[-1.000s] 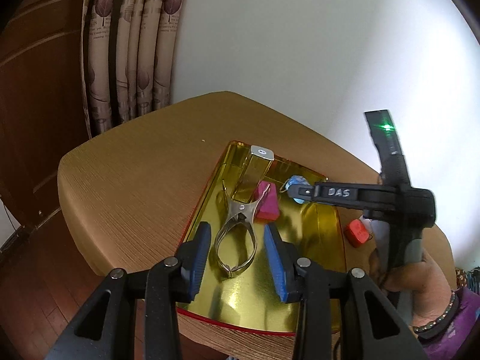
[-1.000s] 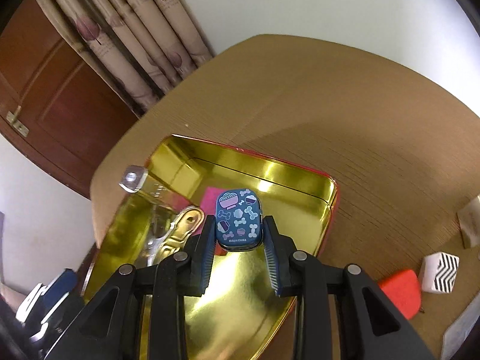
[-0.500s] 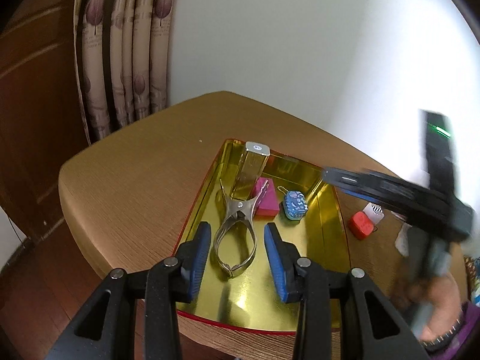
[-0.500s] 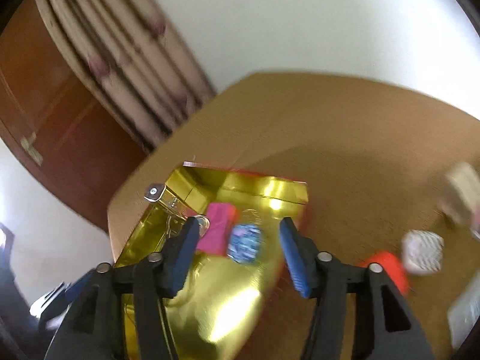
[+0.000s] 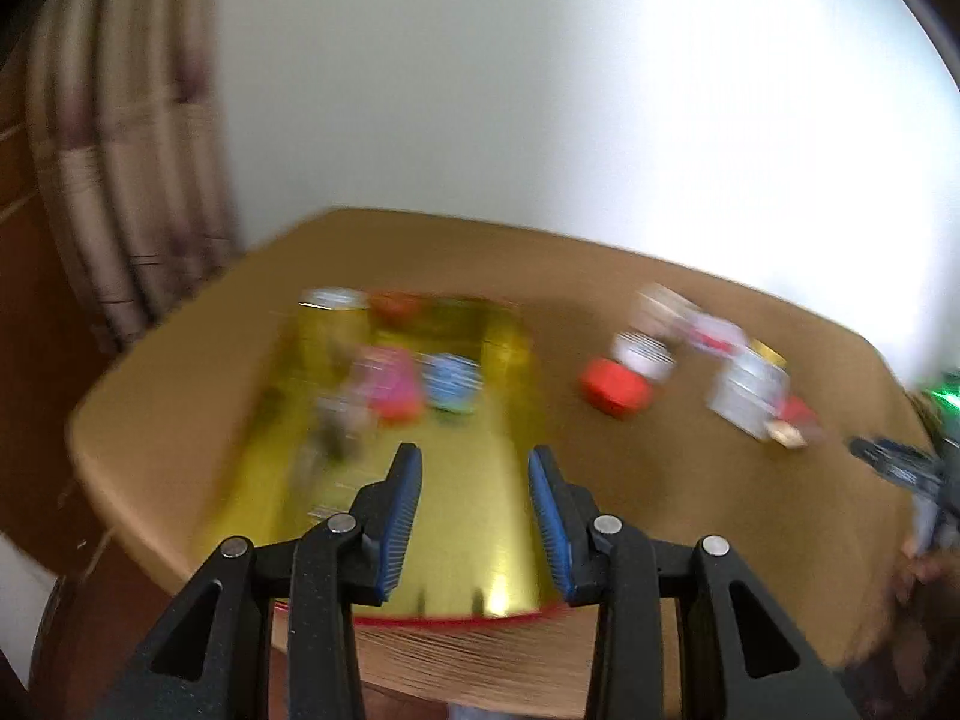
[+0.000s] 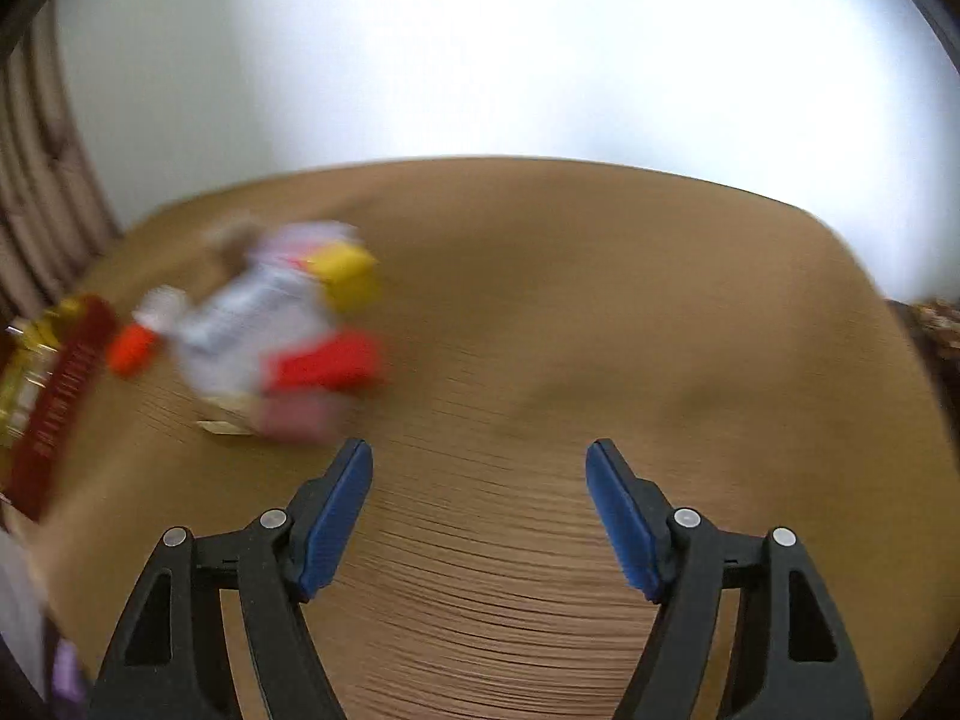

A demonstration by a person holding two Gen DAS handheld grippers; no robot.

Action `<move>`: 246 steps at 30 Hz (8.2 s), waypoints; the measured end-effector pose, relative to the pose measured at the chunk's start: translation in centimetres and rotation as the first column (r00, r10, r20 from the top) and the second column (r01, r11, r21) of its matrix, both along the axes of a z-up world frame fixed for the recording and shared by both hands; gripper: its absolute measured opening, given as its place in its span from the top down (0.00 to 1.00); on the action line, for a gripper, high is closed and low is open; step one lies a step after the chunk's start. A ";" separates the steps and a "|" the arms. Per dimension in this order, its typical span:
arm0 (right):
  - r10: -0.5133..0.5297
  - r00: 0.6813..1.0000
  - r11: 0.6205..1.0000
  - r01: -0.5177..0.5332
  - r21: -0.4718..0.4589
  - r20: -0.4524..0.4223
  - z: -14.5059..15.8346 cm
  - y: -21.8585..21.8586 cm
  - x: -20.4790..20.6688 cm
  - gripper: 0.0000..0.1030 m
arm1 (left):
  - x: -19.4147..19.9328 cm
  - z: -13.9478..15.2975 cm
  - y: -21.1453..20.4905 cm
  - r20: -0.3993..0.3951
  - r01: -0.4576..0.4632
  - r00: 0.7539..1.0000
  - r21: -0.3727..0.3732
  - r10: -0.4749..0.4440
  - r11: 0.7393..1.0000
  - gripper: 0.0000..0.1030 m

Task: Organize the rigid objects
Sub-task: 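Grasp the gold lipstick with the left gripper, then lift the lipstick with the left gripper while the right gripper grasps the red block, then place the lipstick in the tin with the left gripper while the right carries the red block, then lower the red block into the tin and open the right gripper, then grasp the clear barcode plastic box with the left gripper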

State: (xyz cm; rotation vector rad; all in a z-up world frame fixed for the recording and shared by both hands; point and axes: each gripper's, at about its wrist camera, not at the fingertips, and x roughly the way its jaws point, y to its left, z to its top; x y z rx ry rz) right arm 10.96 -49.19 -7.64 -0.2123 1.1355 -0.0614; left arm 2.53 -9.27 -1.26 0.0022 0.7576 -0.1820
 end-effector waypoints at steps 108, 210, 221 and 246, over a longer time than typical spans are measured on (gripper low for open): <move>0.710 0.624 0.700 -0.676 0.230 -0.326 -6.3 11.3 9.8 0.20 | 2.7 -7.2 -15.9 -0.372 0.414 0.833 -0.070 -0.409 0.908 0.80; -0.044 0.994 0.997 0.036 0.072 0.104 1.9 -2.0 -0.2 0.02 | 0.9 -0.7 -8.4 -0.052 0.279 0.959 0.036 -0.277 0.960 0.49; 0.002 0.992 0.976 -0.030 0.214 0.127 3.0 -2.8 -0.7 0.02 | 10.4 -0.8 -22.6 -0.192 0.588 0.806 0.158 -0.560 0.793 0.42; 0.010 0.993 0.948 -0.046 0.314 0.117 2.8 -2.6 -0.7 0.02 | 17.3 -5.1 -27.1 -0.452 0.726 0.638 0.085 -0.623 0.682 0.42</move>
